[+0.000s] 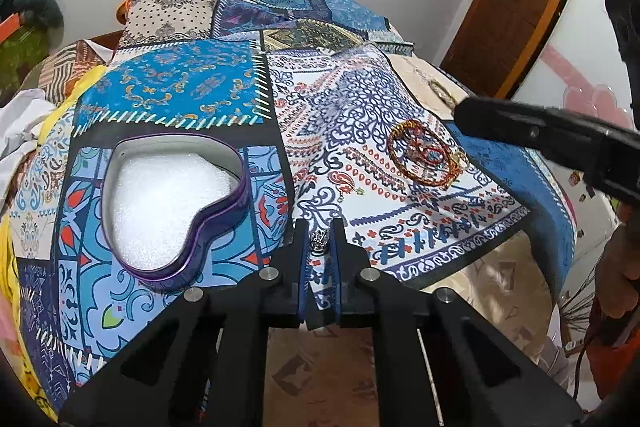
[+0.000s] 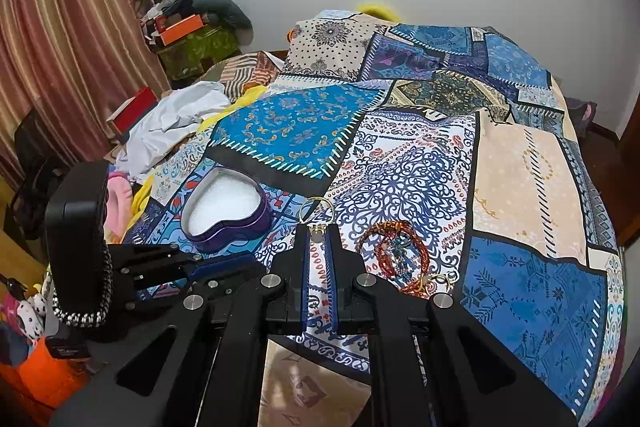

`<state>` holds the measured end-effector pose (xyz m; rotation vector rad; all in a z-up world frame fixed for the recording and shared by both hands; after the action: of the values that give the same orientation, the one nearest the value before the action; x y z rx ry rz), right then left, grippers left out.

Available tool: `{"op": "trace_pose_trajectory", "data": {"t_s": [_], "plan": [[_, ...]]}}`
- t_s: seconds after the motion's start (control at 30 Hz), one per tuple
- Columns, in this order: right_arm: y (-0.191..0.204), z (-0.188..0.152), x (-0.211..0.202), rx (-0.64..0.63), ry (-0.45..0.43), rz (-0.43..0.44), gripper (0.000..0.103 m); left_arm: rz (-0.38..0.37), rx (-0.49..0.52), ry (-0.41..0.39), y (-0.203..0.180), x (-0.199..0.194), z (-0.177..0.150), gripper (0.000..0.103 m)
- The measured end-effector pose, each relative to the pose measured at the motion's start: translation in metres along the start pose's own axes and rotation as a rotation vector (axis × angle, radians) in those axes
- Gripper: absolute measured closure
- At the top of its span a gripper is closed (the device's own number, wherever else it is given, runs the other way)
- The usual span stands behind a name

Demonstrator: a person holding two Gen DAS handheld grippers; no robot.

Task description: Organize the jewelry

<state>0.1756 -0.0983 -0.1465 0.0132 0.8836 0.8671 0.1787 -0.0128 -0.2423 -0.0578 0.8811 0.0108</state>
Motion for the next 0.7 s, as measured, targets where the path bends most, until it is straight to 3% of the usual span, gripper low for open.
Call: {"op": "trace_pose_trajectory", "data": {"t_s": [0.7], "plan": [[0.050, 0.026, 0.048, -0.063, 0.013, 0.086, 0.097, 0.110, -0.103, -0.234, 0.084, -0.078, 0.052, 0.095]]}}
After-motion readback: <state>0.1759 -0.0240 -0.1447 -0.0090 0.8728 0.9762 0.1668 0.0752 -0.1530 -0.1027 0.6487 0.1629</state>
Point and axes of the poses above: each gripper's, at about its wrist camera, not at the fingertips, and x roughly the way its jaws point, y to its left, z to its top, the point moved 6 cm from there along x, roughly the way its jaws point, and after that the axes turned 14 degrees about z, right-handed, at the moved point
